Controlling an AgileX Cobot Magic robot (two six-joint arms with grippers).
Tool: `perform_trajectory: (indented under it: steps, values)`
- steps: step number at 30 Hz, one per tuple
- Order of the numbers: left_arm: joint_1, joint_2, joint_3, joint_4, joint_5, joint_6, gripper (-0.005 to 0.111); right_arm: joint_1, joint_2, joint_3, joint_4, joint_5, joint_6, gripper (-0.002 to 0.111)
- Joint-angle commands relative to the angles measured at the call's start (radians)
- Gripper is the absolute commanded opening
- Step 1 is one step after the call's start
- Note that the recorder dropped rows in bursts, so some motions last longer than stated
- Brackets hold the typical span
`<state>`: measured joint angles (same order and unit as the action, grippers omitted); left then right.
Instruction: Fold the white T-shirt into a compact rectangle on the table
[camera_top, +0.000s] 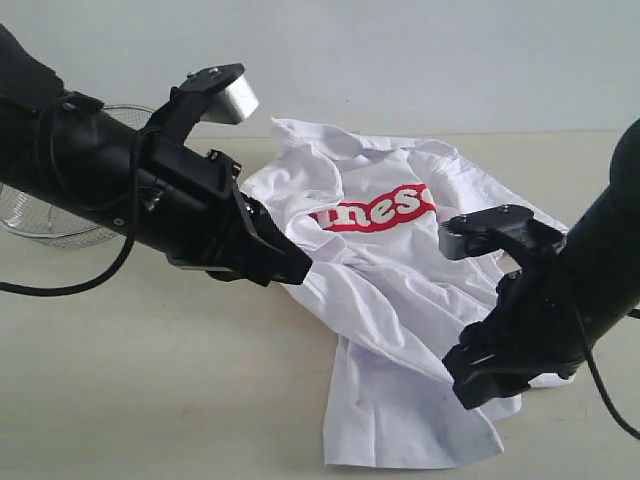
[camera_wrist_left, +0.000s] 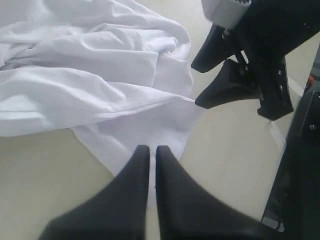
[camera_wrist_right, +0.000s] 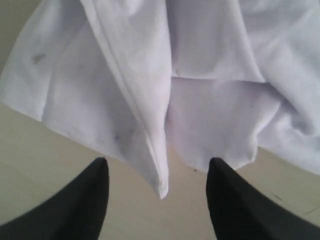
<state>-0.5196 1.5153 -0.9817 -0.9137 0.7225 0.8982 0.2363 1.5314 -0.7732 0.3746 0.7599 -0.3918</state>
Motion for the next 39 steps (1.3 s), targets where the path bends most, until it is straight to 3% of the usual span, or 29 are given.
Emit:
perform_trajectory:
  steps: [1, 9, 29, 31, 35, 38, 39]
  values:
    - [-0.002, -0.030, -0.001, -0.001, 0.008, -0.008, 0.004, 0.051, -0.006, 0.014, 0.016, -0.036, -0.012, 0.052]
    - [-0.002, -0.065, -0.001, -0.001, 0.015, -0.022, 0.004, 0.065, -0.004, 0.096, 0.009, -0.196, -0.010, 0.052]
    - [-0.002, -0.112, -0.001, 0.025, 0.027, -0.064, 0.004, 0.065, 0.086, 0.098, 0.034, -0.226, -0.031, 0.052]
    - [-0.002, -0.112, -0.001, 0.025, 0.027, -0.064, 0.004, 0.065, 0.105, 0.098, 0.047, -0.228, -0.031, 0.046]
    - [-0.002, -0.112, -0.001, 0.025, 0.027, -0.066, 0.004, 0.065, 0.109, 0.098, 0.075, -0.215, -0.040, 0.024]
    - [-0.002, -0.112, -0.001, 0.044, 0.029, -0.069, 0.004, 0.065, 0.105, 0.086, 0.084, -0.172, -0.052, 0.001]
    - [-0.002, -0.112, -0.001, 0.052, 0.031, -0.077, 0.004, 0.065, 0.102, 0.073, 0.094, -0.154, -0.066, 0.000]
